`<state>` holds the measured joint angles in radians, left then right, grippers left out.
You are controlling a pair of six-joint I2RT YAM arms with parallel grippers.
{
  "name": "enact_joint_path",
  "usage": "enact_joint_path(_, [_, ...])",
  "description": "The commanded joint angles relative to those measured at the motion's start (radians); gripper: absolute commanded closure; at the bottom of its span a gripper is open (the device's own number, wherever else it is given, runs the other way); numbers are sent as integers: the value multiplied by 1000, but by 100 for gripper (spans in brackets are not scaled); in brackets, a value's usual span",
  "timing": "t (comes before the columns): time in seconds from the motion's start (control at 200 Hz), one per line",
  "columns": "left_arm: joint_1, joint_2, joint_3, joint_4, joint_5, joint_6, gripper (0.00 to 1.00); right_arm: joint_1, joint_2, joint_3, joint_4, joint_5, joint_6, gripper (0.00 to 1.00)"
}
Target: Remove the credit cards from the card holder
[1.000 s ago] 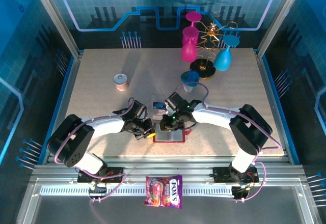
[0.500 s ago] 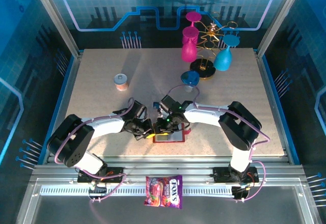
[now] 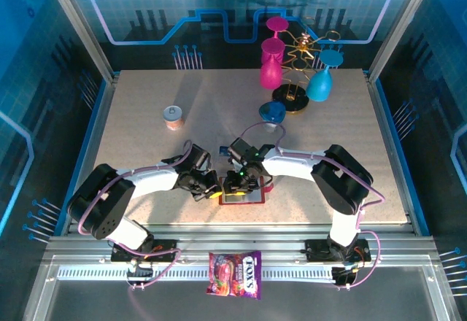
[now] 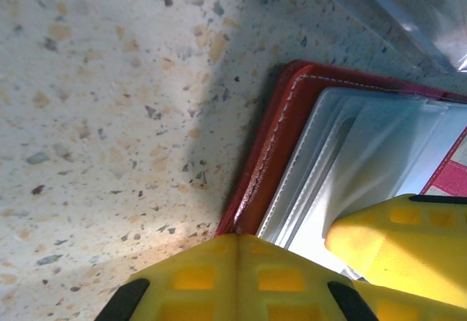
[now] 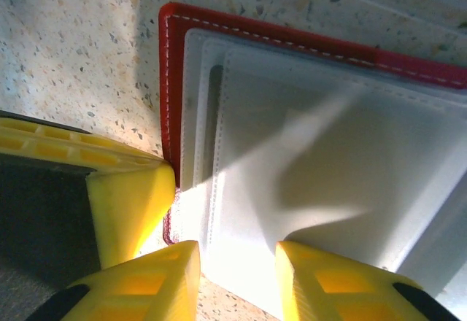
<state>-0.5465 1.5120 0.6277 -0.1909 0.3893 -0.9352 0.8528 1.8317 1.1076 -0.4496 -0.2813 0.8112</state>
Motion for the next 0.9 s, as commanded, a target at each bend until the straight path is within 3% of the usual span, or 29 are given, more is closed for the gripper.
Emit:
enact_joint_path(0.0, [-7, 14, 6, -42, -17, 25, 95, 8, -29, 7, -57, 46, -9, 64])
enact_joint_path(0.896, [-6, 33, 46, -84, -32, 45, 95, -68, -118, -135, 65, -23, 6, 67])
